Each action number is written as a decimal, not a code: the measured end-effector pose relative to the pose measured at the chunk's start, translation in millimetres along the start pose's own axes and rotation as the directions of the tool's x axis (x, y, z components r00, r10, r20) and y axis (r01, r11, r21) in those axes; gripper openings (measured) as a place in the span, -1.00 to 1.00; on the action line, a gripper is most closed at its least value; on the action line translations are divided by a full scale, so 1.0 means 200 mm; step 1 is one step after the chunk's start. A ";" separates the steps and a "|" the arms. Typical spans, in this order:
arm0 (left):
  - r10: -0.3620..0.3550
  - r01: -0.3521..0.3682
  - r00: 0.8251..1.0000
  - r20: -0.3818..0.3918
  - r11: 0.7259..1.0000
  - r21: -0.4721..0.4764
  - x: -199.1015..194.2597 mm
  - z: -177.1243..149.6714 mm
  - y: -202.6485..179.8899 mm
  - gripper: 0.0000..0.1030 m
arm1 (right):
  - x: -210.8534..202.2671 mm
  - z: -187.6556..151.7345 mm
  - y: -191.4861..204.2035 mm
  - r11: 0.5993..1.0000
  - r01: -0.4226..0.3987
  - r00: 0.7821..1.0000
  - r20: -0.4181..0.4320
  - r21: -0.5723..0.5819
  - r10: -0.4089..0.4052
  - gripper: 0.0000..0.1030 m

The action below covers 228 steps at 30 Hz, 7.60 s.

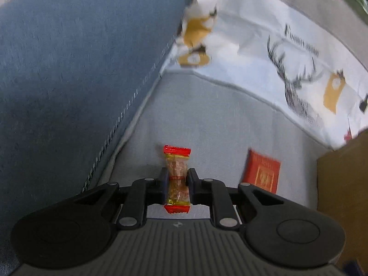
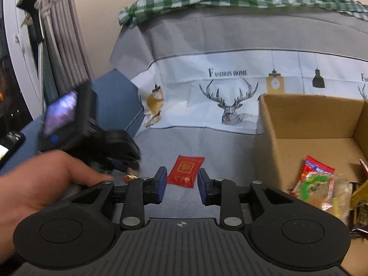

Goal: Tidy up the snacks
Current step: 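Hold the candy in left tool while right tool grasps the red square packet, then lift the candy and red packet in both tools toward the box, then lower both tools over the box and open them to drop the snacks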

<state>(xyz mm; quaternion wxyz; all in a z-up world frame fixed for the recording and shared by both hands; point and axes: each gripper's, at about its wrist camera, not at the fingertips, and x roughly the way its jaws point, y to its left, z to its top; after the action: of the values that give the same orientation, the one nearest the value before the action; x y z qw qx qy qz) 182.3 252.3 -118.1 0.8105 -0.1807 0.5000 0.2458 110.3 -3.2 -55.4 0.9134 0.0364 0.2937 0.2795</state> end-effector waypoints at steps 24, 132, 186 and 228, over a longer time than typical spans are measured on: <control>-0.041 0.038 0.998 -0.041 0.997 -0.067 0.02 -0.01 0.11 -0.64 | 0.90 -0.07 0.13 0.988 0.121 0.986 -0.102 -0.093 -0.131 -0.11; -0.280 0.267 0.952 0.125 0.957 0.109 -0.52 -0.68 0.19 -0.63 | -0.17 -0.52 0.13 0.958 -0.133 0.965 -0.254 -0.256 0.066 -0.15; -0.146 0.138 0.989 0.019 0.962 0.236 -0.34 -0.86 0.05 -0.62 | -0.17 -0.57 0.14 0.939 -0.118 0.951 -0.307 -0.323 0.014 -0.14; -0.339 0.350 0.836 0.431 0.935 0.057 -0.84 -0.95 0.10 -0.62 | -0.66 -0.21 -0.20 0.975 0.034 0.967 0.252 -0.221 0.024 -0.14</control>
<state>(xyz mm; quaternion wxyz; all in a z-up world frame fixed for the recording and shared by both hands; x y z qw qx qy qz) -29.9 128.6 -51.0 0.9299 -0.2180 0.2630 0.1363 17.5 -111.5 -30.6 0.9423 -0.0321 0.1416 0.3015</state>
